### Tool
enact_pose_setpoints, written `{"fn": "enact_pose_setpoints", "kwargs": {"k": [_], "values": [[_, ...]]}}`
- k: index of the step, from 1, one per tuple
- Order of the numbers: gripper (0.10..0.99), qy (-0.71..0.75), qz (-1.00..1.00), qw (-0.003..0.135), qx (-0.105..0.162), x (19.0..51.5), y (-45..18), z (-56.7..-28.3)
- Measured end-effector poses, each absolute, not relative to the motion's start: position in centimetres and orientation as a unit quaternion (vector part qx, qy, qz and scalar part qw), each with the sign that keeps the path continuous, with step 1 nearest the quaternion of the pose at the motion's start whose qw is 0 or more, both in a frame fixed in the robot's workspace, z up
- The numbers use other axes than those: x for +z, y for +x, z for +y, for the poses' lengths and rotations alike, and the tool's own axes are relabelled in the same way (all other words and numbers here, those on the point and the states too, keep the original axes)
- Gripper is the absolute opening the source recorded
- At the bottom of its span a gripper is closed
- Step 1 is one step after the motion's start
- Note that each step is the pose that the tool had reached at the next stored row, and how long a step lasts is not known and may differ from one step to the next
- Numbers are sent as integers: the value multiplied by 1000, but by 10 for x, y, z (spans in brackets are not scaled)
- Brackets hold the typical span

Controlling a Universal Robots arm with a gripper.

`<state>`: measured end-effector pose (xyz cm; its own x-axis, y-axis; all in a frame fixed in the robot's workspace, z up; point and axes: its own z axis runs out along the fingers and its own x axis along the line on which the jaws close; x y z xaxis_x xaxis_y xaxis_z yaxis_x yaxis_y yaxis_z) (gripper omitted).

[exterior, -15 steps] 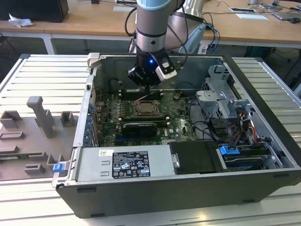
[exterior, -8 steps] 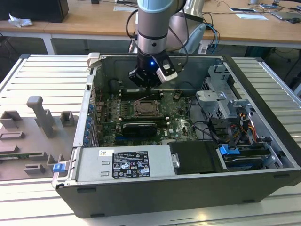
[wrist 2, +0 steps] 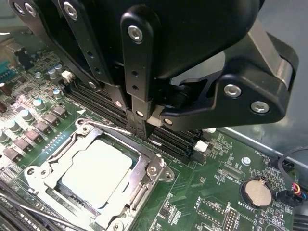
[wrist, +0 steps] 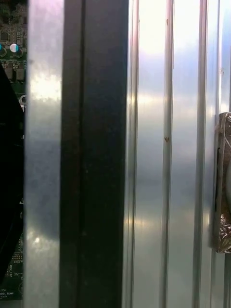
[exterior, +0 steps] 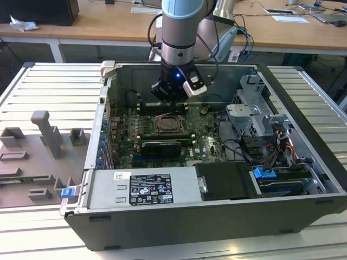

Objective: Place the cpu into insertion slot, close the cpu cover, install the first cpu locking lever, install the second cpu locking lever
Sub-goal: 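Install the first cpu locking lever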

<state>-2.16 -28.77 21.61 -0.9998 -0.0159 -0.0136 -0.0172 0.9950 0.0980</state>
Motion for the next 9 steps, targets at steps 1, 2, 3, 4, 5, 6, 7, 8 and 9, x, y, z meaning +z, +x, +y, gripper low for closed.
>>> {"fn": "enact_pose_setpoints", "kwargs": {"k": [1,2,3,4,5,6,7,8,9], "values": [[106,-8,999,6,49,215,-21,-288],[106,-8,999,6,49,214,-20,-288],[106,-8,999,6,49,214,-20,-288],[106,-8,999,6,49,212,-19,-288],[106,-8,999,6,49,212,-19,-288],[106,-8,999,6,49,211,-19,-288],[106,-8,999,6,49,210,-18,-288],[106,-8,999,6,49,209,-18,-288],[106,-8,999,6,49,208,-18,-288]]}}
